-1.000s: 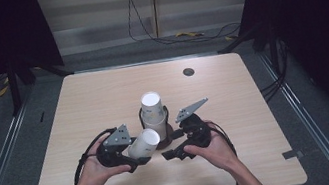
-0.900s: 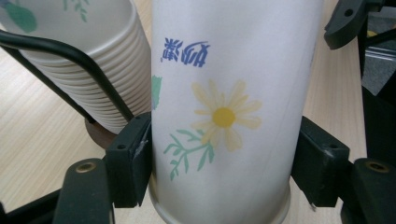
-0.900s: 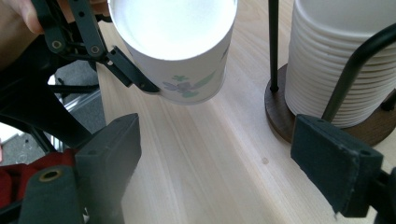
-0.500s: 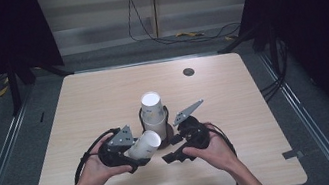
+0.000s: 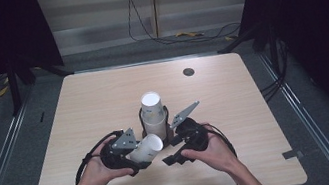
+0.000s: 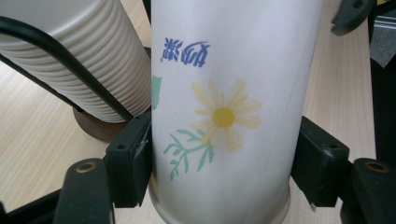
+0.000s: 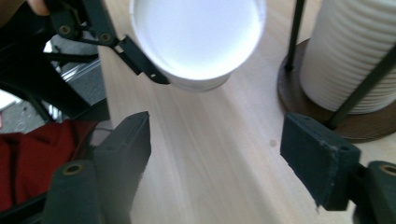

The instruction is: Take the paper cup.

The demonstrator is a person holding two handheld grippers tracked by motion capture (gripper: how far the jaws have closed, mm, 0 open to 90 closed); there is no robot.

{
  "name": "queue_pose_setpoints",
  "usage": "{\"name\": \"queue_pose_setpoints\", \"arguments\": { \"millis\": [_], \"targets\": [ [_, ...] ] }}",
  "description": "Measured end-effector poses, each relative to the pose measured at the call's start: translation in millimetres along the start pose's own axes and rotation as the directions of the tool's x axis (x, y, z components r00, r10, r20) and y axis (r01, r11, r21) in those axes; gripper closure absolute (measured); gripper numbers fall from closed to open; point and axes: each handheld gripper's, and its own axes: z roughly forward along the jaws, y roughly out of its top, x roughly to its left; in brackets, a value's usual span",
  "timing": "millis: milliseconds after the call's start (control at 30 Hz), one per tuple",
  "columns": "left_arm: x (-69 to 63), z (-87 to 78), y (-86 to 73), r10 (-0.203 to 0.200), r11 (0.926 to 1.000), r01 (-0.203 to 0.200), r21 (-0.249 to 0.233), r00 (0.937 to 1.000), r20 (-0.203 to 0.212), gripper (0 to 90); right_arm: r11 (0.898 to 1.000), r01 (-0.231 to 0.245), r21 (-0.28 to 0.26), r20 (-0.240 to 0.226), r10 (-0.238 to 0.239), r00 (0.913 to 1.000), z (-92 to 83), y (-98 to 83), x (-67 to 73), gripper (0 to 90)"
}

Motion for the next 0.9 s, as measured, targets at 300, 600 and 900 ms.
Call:
{"name": "queue_pose_setpoints", "arguments": {
  "millis": [300,600,900],
  "targets": [
    [-3.2,7.1,2.2,0.007,0.9999,-0.007,0.014,0.9997,0.023,31.2,1.000,0.006,0.030,0.012,-0.006,0.9999,0.4,1.5,1.3,23.6],
    [-1.6,7.1,4.6,0.017,0.9989,-0.018,0.044,0.9993,0.032,31.1,0.998,-0.005,0.055,0.015,0.004,0.9999,5.0,-0.7,-2.4,19.7],
    [-7.7,12.2,10.4,0.071,0.9916,-0.075,0.106,0.9968,0.038,31.1,0.995,-0.022,0.102,-0.010,0.024,0.9997,9.0,1.3,-3.5,22.7]
  ]
}}
